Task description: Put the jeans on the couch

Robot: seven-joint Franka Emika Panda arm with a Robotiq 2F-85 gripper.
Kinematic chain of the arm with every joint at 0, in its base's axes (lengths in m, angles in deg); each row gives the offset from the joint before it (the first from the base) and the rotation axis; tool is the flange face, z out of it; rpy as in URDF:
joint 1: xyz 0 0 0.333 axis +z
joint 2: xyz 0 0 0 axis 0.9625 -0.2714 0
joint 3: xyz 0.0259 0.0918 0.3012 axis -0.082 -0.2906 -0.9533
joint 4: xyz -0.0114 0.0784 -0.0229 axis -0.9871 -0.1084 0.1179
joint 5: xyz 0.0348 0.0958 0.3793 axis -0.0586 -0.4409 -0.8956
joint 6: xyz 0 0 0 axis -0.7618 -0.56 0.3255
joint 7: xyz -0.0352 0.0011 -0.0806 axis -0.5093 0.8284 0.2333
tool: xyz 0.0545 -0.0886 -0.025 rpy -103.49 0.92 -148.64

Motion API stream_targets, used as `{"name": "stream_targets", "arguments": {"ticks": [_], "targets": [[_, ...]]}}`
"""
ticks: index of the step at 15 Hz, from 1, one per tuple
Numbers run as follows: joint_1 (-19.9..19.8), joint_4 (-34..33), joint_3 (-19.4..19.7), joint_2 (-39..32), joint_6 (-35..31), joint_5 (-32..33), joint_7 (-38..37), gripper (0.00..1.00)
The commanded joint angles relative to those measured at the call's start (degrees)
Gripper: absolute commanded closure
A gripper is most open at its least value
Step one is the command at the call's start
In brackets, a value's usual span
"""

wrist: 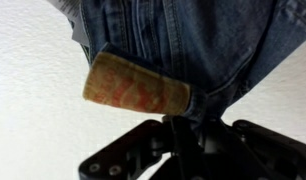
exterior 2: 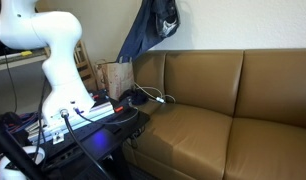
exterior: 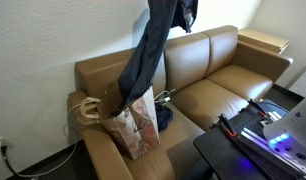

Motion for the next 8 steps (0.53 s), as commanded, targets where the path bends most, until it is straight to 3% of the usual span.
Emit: {"name": "stream_targets", "arguments": {"ticks": [1, 2, 4, 5, 6, 8], "targets": [[-15.3, -8.5, -5.9, -1.6, 6.4, -0.3, -6.0, 0.97], [-19.4, -3.1, -14.0, 0.1, 3.9, 1.3, -4.1, 0.90], [-24.7, -5.6, -15.5, 0.1, 6.5, 0.9, -4.7, 0.90], [-25.4, -6.0, -15.7, 0.1, 6.7, 0.8, -4.9, 0.97], [-27.6, -8.3, -16.6, -2.9, 5.4, -0.9, -7.4, 0.97], [-35.8, -15.0, -21.3, -6.2, 8.8, -3.3, -12.4, 0.97]]}}
